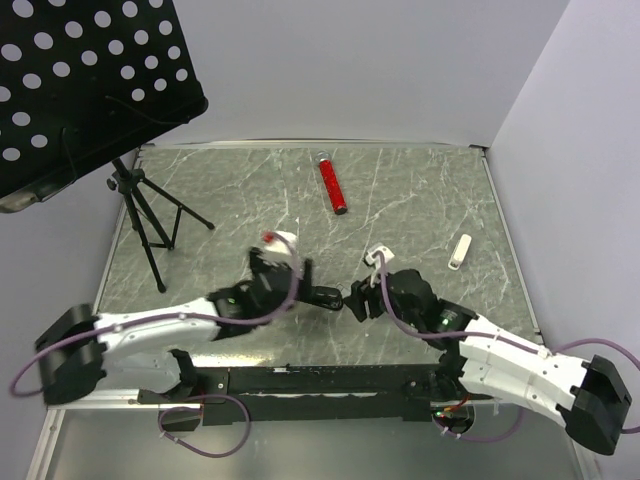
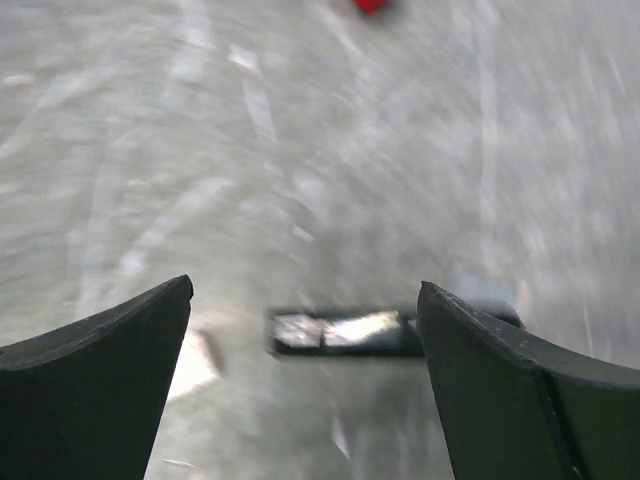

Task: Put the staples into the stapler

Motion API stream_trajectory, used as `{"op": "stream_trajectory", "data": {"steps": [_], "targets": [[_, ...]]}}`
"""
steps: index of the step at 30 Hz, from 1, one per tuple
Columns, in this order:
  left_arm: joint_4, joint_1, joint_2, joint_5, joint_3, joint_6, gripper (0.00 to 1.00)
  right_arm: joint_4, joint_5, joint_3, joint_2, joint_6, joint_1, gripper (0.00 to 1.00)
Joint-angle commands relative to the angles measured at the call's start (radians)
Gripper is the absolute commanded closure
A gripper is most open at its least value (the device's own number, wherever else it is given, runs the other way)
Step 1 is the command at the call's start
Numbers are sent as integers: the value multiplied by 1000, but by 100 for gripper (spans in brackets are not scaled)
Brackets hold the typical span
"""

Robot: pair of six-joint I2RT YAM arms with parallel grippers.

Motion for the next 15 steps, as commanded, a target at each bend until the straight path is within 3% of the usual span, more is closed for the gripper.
{"op": "stream_trajectory", "data": {"steps": [1,10,15], "targets": [[-41,216,-186,96,-54,-122,1,-105,-105,157,116,-94,-18,32],[-136,645,-322,252,3,-117,1,-393,-160,494,433,-323,-15,32],[-90,788,-325,307,40,-44,0,-501,-168,625,546,-391,5,32]]}}
